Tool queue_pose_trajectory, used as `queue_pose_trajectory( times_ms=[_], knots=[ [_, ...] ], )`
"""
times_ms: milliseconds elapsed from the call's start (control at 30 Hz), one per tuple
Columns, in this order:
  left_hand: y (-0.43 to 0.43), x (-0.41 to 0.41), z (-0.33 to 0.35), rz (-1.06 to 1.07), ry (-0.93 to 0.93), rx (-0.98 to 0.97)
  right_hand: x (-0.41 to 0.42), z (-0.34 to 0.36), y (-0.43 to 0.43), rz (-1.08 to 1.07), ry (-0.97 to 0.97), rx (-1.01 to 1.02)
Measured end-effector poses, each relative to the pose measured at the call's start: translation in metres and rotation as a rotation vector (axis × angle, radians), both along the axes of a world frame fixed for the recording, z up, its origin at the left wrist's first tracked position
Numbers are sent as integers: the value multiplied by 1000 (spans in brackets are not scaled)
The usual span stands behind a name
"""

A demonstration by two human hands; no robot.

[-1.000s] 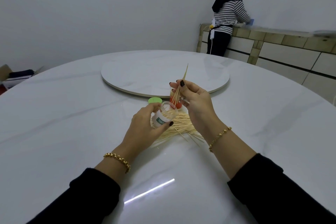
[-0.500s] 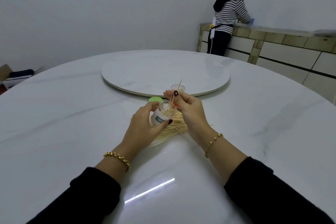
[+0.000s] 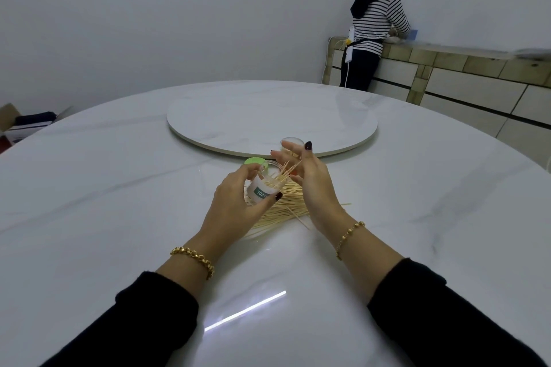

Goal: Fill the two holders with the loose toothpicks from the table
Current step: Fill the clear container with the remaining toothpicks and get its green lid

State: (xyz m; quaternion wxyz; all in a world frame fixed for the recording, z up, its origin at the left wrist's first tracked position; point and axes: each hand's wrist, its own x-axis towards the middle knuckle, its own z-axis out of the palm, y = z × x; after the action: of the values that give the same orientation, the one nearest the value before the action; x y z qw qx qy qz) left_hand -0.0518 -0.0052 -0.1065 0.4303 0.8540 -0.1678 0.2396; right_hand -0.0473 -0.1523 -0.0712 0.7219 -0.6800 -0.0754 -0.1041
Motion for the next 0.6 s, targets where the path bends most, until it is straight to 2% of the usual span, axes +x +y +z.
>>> queue_pose_trajectory(
  times_ms=[167,300,500,600],
  knots=[
    [0,0,0,2,-9,-13,-3,-11,4,4,-105,-151],
    [0,-1,1,14,-19,-23,-3,-18,6,17,-244,-388],
    [1,-1,2,-17,-18,-51,1,-20,-2,-16,-221,-415],
    [3,1,1,4,5,-52,1,-19,-4,-111,-295,-409]
  ],
)
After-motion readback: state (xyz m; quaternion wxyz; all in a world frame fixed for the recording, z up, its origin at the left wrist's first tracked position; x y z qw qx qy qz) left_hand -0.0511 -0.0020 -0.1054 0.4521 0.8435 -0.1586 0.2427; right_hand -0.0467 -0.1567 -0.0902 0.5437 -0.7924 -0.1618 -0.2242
